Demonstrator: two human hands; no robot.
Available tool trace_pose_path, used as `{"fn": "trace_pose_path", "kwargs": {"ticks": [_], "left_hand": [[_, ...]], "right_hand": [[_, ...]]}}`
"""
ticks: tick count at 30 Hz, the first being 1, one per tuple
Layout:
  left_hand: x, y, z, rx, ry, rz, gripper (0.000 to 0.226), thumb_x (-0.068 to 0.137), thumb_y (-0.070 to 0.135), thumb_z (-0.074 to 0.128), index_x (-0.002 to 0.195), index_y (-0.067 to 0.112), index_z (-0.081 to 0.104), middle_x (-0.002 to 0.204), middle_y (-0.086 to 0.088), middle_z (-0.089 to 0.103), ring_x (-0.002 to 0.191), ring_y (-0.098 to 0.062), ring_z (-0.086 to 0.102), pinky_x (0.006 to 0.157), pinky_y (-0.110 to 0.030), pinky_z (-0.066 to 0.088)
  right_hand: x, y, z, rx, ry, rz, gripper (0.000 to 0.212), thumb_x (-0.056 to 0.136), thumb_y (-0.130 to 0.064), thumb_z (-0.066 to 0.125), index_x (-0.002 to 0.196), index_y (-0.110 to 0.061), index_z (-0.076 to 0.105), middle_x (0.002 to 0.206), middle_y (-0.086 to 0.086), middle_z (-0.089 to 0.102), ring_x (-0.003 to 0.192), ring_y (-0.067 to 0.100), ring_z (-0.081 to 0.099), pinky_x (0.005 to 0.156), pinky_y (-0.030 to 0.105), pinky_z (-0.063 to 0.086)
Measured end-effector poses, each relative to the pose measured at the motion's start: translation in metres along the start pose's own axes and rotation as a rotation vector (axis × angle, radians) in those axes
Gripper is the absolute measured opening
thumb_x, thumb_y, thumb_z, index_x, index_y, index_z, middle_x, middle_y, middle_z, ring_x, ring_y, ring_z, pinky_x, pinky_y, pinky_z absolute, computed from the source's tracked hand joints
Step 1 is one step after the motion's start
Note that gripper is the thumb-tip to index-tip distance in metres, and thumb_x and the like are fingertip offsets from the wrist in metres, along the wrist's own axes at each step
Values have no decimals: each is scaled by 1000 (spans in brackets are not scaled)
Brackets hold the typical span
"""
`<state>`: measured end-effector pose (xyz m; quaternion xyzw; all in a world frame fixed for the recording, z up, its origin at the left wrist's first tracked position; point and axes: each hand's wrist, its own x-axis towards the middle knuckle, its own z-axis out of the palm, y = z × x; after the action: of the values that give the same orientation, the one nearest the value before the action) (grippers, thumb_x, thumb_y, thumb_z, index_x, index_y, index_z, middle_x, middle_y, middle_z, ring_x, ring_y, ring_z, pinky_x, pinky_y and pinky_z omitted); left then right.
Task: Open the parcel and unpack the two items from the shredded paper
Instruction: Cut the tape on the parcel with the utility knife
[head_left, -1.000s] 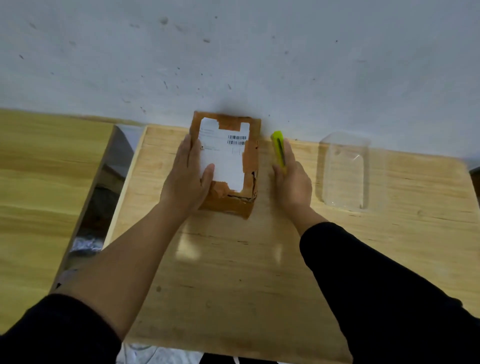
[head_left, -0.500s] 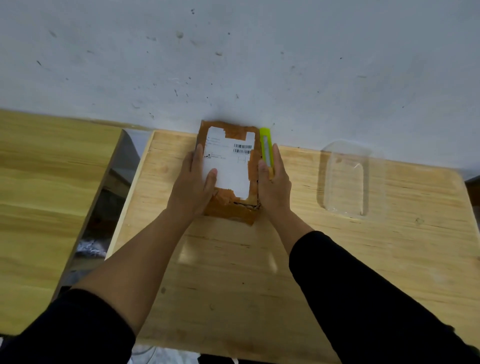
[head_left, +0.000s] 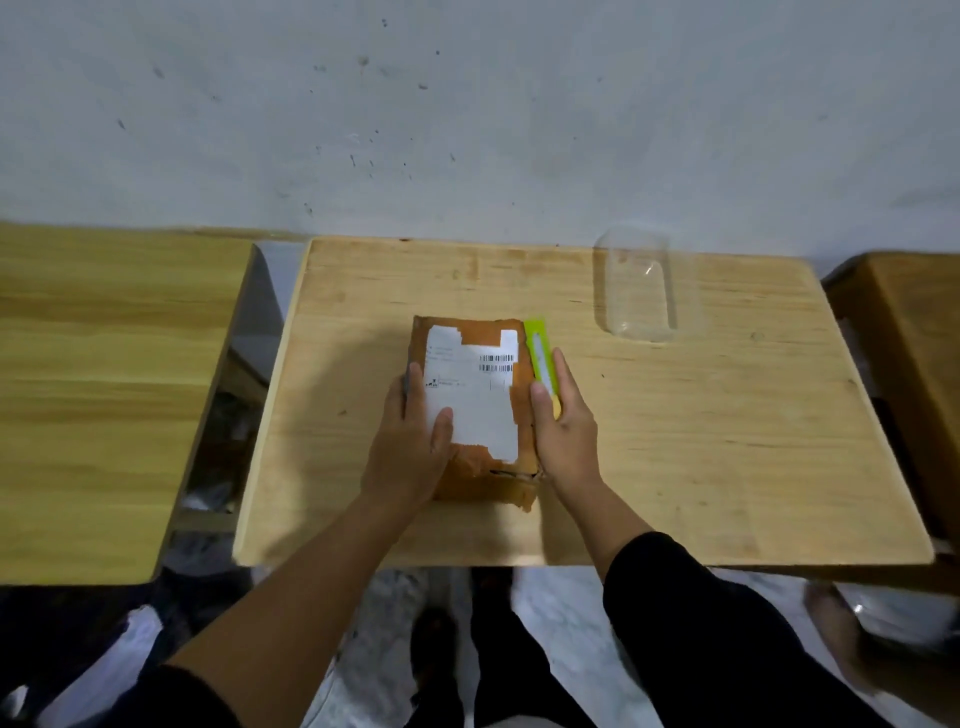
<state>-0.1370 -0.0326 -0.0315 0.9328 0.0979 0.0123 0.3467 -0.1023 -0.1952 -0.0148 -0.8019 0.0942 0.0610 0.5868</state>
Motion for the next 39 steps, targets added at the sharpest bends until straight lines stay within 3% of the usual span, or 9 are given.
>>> {"fn": "trace_pose_path", "kwargs": {"ticks": [3, 10, 14, 17, 21, 25, 27, 30, 39], "left_hand": [[-16, -7, 5, 6, -43, 5, 69, 88, 42, 29, 146, 12, 7, 153, -16, 17, 136, -30, 29, 103, -39, 37], [-17, -9, 4, -2, -33, 52, 65, 95, 34, 37, 147, 13, 3, 153, -14, 16, 135, -29, 28, 101, -38, 37], [-17, -11, 2, -27, -33, 74, 66, 95, 29, 40, 147, 12, 2, 150, -14, 20, 132, -29, 32, 97, -38, 40], [-18, -11, 1, -47, -39, 75, 66, 95, 27, 41, 146, 10, 3, 151, -15, 19, 131, -29, 32, 97, -38, 40], [-17, -10, 0, -47, -42, 72, 67, 95, 27, 41, 146, 9, 2, 151, -14, 17, 133, -29, 31, 97, -39, 41], [-13, -8, -1, -31, -65, 29, 69, 95, 31, 40, 146, 14, -1, 153, -11, 15, 134, -27, 29, 101, -40, 38], [-5, -6, -2, 20, -57, 1, 68, 94, 34, 39, 147, 16, -1, 155, -9, 11, 139, -25, 22, 105, -41, 34], [13, 2, 1, 42, -32, -51, 66, 95, 35, 37, 146, 16, 0, 157, -8, 7, 143, -22, 12, 110, -39, 26], [17, 10, 13, 51, 43, -116, 63, 96, 32, 39, 146, 14, 5, 156, -6, 14, 141, -18, 18, 109, -36, 29]], "right_hand": [[-20, 13, -5, -13, -45, 55, 49, 98, -26, 40, 144, -29, 24, 146, -3, 38, 120, 0, 36, 78, -10, 27], [-31, 12, -25, -71, -218, 122, 55, 99, -10, 36, 147, -26, 13, 152, 5, 27, 132, 12, 32, 99, 19, 29], [-36, 15, -26, -90, -154, 144, 56, 97, -9, 38, 143, -37, 24, 95, 1, 58, 82, 25, 59, 74, 36, 45], [-35, 22, -23, -146, -95, 92, 50, 94, -17, 43, 135, -44, 35, 105, 2, 59, 87, 17, 46, 82, 33, 41], [-31, 7, -31, -284, -13, -53, 37, 94, -22, 50, 130, -27, 50, 133, 3, 57, 115, 19, 55, 96, 26, 39], [-1, -12, -47, -381, -11, -170, 33, 91, -28, 56, 124, -27, 57, 121, 3, 66, 99, 18, 63, 71, 5, 38], [22, -22, -53, -422, -76, -235, 33, 90, -30, 58, 122, -27, 59, 115, 2, 69, 90, 17, 65, 62, -4, 35], [59, -38, -54, -454, -317, -303, 32, 90, -29, 58, 122, -24, 60, 125, 0, 63, 116, 13, 56, 74, -12, 27], [144, -62, -47, -694, -811, -486, 33, 95, -29, 48, 127, -35, 52, 137, -1, 53, 118, 25, 55, 94, 31, 42]]}}
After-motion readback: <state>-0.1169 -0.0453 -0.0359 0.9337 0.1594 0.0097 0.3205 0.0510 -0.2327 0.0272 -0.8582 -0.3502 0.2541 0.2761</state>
